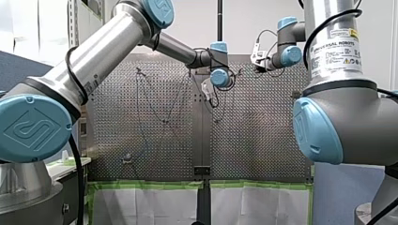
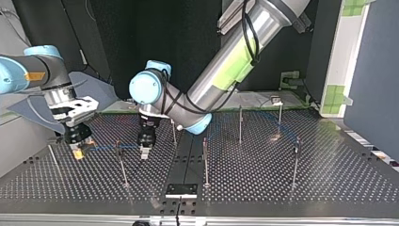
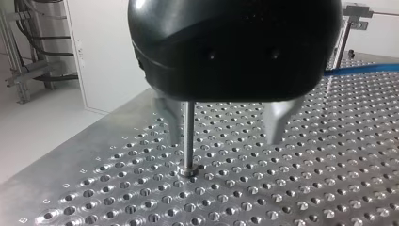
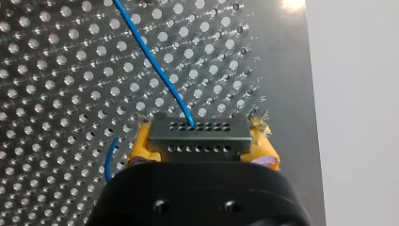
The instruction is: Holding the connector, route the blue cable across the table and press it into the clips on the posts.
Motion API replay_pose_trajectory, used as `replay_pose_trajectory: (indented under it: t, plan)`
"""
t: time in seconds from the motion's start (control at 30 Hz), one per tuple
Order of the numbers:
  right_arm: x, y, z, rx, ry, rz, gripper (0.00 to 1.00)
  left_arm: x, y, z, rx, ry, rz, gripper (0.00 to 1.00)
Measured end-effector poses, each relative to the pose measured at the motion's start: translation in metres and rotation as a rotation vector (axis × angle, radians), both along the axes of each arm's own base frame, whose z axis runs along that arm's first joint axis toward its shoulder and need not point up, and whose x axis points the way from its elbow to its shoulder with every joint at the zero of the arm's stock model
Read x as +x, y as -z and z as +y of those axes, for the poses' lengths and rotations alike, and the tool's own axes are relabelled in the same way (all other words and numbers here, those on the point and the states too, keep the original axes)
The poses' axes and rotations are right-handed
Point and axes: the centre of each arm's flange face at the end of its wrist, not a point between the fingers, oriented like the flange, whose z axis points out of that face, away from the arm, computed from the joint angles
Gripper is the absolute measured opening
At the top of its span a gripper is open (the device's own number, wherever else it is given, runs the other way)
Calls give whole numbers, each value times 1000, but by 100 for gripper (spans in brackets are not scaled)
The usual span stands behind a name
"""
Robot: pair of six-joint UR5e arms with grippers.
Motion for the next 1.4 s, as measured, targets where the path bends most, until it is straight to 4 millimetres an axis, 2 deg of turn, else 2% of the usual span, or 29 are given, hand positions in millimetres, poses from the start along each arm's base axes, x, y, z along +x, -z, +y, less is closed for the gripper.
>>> replay_pose_trajectory:
  t: [0.27, 0.43, 0.77, 0.93, 1.4]
  plan:
    - [0, 1, -1, 1, 0, 2, 0, -5, 4, 3, 30, -1, 43, 100]
    - [0, 2, -1, 2, 0, 2, 0, -14, -5, 6, 45, 2, 67, 100]
    - [0, 3, -1, 3, 0, 3, 0, -56, -24, 1, 83, 76, 110, 100]
    - [0, 3, -1, 3, -1, 4, 0, -70, -37, 4, 69, 98, 87, 100]
    - [0, 3, -1, 4, -1, 5, 0, -100, -79, 38, -3, -16, -21, 100]
